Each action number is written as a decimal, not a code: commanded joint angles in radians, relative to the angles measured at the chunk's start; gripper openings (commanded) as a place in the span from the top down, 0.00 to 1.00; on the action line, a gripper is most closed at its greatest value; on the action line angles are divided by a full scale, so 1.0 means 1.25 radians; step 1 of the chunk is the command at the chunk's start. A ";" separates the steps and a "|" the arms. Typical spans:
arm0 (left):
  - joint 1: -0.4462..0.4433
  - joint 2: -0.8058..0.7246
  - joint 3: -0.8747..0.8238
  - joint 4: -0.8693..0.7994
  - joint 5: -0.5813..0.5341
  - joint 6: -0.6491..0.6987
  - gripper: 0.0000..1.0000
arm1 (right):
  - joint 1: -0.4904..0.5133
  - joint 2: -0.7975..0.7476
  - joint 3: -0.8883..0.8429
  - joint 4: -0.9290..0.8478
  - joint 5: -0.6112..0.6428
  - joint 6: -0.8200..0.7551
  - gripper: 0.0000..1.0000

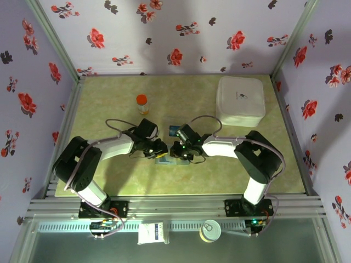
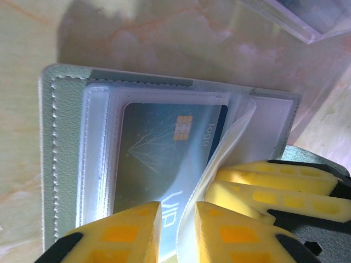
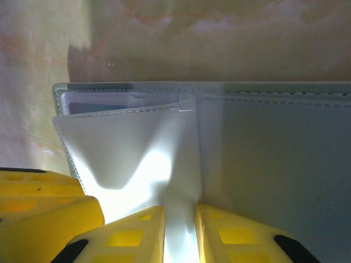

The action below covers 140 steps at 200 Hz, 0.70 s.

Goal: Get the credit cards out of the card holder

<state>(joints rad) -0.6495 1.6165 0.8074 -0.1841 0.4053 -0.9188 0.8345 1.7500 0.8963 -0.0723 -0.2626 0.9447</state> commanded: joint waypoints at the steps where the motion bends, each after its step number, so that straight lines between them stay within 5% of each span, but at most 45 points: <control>1: -0.006 0.014 0.013 0.012 0.017 -0.010 0.81 | -0.005 -0.013 -0.018 -0.006 0.002 0.010 0.77; 140: -0.035 0.004 0.103 -0.060 0.029 0.006 0.78 | -0.058 -0.226 -0.066 -0.103 0.109 -0.032 0.69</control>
<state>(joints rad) -0.6712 1.6165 0.8917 -0.2214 0.4171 -0.9218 0.7891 1.5173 0.8505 -0.1467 -0.1795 0.9249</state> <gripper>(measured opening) 0.206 0.308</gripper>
